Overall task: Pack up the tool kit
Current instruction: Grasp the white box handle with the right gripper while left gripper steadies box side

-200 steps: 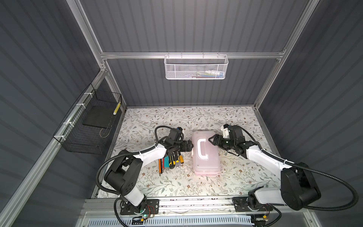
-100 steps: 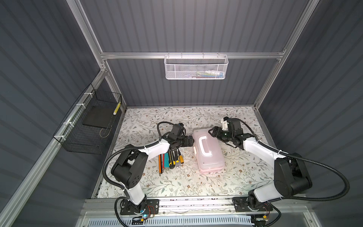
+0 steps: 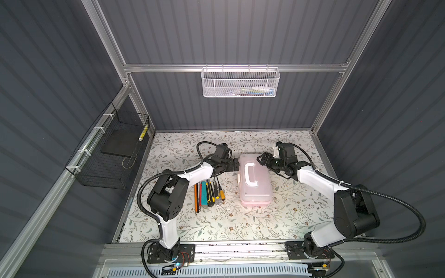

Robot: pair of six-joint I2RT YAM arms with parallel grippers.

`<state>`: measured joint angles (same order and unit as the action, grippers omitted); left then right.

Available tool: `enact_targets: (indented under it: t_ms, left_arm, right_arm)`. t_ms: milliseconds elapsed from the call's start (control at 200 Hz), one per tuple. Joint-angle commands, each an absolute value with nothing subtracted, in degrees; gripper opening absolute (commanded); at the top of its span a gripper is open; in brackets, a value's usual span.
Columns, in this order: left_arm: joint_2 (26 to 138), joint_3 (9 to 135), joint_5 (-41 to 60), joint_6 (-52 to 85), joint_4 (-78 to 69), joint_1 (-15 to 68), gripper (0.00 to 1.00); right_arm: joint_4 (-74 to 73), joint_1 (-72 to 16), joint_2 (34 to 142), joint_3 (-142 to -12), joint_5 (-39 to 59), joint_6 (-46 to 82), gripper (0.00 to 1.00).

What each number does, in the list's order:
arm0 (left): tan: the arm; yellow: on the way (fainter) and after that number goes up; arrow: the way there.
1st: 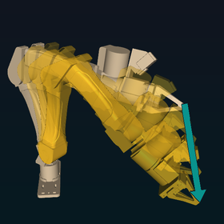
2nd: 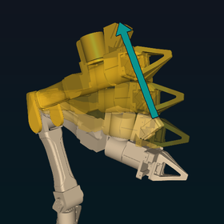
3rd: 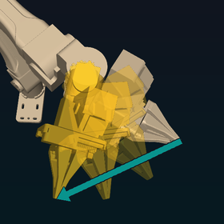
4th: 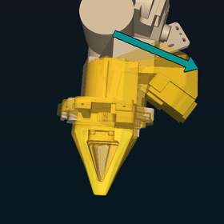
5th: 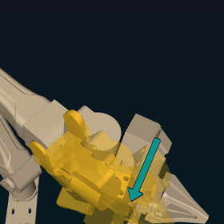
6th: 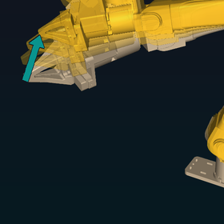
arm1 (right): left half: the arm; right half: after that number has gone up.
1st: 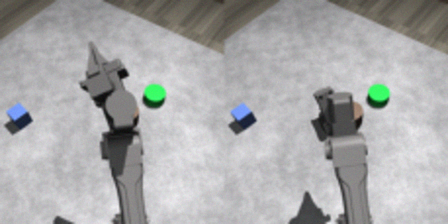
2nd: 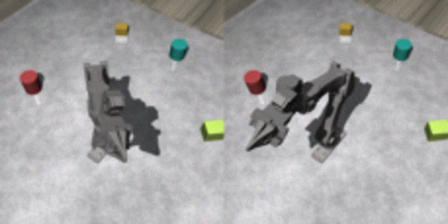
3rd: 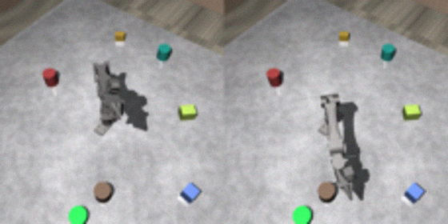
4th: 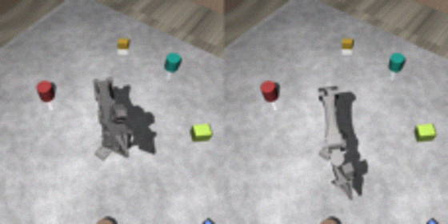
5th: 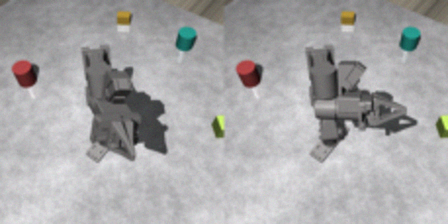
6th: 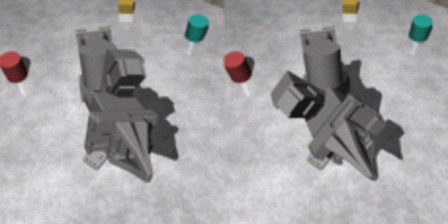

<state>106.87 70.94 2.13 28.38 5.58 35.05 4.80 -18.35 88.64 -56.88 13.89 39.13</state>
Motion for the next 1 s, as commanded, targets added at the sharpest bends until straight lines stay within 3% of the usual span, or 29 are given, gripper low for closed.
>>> enact_targets:
  t_ms: [0, 220, 415, 615, 996]
  left_arm:
    - [103.33, 71.22, 3.12, 25.72, 5.71, 36.82, 0.97]
    - [94.91, 66.51, -1.77, 22.97, 9.99, 36.78, 0.97]
    - [91.05, 61.63, 2.41, 23.76, 9.94, 36.78, 0.96]
    - [89.06, 56.87, 8.07, 26.01, 7.36, 36.82, 0.93]
    - [88.21, 52.38, 12.23, 28.95, 1.82, 36.83, 0.92]
  right_arm:
    - [10.89, -19.48, 88.26, -62.69, 12.34, 35.48, 0.73]
    - [23.65, -20.79, 82.82, -68.86, 0.43, 29.68, 0.73]
    - [25.79, -26.56, 78.49, -68.82, 6.18, 31.61, 0.69]
    - [24.25, -30.77, 77.12, -65.65, 11.81, 36.31, 0.58]
    - [22.59, -31.91, 79.99, -60.49, 16.49, 37.87, 0.5]
